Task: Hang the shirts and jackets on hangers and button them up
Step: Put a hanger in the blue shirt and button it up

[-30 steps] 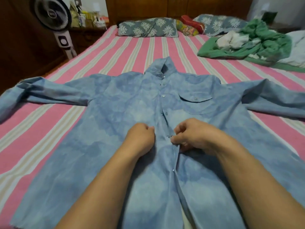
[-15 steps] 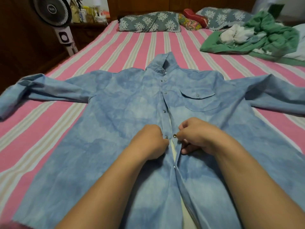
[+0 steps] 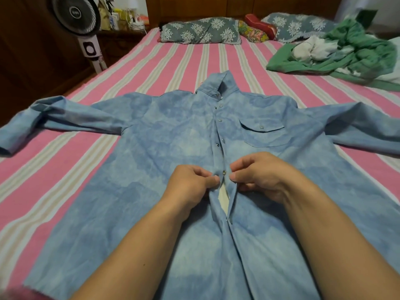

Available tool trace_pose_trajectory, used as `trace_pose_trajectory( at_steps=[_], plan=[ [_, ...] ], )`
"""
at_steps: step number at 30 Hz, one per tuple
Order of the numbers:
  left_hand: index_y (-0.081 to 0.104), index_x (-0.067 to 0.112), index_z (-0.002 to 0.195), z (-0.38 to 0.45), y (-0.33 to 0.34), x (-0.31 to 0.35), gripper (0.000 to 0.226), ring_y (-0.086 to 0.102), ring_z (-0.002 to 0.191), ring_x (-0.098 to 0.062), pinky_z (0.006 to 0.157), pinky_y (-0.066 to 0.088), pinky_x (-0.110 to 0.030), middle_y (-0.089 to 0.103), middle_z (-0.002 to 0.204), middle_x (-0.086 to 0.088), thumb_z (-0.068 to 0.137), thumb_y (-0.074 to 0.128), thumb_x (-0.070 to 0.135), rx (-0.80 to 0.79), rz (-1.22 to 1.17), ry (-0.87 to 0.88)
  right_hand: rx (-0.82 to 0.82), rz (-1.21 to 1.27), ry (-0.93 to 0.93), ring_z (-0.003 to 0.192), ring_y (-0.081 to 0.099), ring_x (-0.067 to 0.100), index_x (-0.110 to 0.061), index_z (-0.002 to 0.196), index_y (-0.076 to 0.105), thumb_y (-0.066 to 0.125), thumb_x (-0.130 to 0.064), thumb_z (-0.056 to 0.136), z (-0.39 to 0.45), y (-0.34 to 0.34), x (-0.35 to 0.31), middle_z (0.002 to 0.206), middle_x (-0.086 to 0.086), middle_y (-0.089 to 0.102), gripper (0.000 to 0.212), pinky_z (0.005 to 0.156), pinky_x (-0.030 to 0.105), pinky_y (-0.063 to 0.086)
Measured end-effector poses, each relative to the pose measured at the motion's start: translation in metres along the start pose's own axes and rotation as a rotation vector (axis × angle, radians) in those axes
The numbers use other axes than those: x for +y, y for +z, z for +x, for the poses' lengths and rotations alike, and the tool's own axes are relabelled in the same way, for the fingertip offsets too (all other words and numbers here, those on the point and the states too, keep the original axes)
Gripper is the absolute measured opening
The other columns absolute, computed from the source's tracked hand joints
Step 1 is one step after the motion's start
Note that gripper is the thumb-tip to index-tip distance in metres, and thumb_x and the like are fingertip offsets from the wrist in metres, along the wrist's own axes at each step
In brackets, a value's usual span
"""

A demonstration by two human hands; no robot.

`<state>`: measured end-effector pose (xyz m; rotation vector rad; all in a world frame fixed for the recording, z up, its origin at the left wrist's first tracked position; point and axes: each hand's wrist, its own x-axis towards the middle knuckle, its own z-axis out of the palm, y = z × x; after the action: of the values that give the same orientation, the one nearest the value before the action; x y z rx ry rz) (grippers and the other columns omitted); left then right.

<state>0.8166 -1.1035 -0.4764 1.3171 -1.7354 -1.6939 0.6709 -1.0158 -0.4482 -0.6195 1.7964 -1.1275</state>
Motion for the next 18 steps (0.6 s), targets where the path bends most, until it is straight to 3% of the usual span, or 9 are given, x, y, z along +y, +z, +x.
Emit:
trace_pose_trajectory(
  at_steps=[4,8,12,15,18],
  plan=[
    [0.075,0.008,0.081,-0.002,0.007,-0.002,0.012,0.061,0.059,-0.011,0.059,0.047,-0.023,0.075,0.073,-0.006,0.083,0.081,0.018,0.072,0.105,0.078,0.056,-0.03,-0.008,0.055,0.059,0.013,-0.008,0.08,0.068,0.075,0.012,0.078,0.003,0.008,0.003,0.067,0.007,0.065,0.021,0.054,0.023,0.053],
    [0.077,0.012,0.083,-0.002,0.002,-0.003,0.007,0.058,0.052,-0.002,0.051,0.044,-0.014,0.072,0.067,0.003,0.086,0.079,0.018,0.033,0.089,0.075,0.079,-0.079,-0.032,0.053,0.058,0.015,-0.009,0.077,0.069,0.076,0.01,0.077,0.005,0.013,0.005,0.064,0.007,0.066,0.02,0.05,0.023,0.048],
    [0.077,0.013,0.087,0.0,-0.001,-0.005,0.001,0.057,0.051,0.0,0.053,0.043,-0.015,0.071,0.067,0.005,0.086,0.078,0.013,0.002,0.084,0.041,0.074,-0.124,-0.042,0.056,0.059,0.017,-0.01,0.074,0.069,0.076,0.01,0.077,0.006,0.013,0.007,0.063,0.006,0.066,0.021,0.052,0.024,0.048],
    [0.078,0.012,0.087,0.001,-0.001,-0.004,0.002,0.061,0.059,-0.008,0.062,0.045,-0.022,0.073,0.07,0.0,0.085,0.078,0.01,-0.013,0.06,0.016,0.089,-0.176,-0.071,0.057,0.06,0.016,-0.01,0.074,0.069,0.078,0.007,0.077,0.006,0.015,0.007,0.065,0.006,0.067,0.019,0.053,0.024,0.049],
    [0.077,0.011,0.084,0.001,0.001,-0.004,0.003,0.06,0.056,-0.007,0.06,0.045,-0.022,0.071,0.067,0.001,0.084,0.076,0.009,0.004,0.063,0.015,0.141,-0.265,-0.114,0.06,0.064,0.017,-0.013,0.07,0.07,0.083,0.001,0.073,0.009,0.019,0.01,0.064,0.004,0.069,0.019,0.062,0.032,0.056]
  ],
)
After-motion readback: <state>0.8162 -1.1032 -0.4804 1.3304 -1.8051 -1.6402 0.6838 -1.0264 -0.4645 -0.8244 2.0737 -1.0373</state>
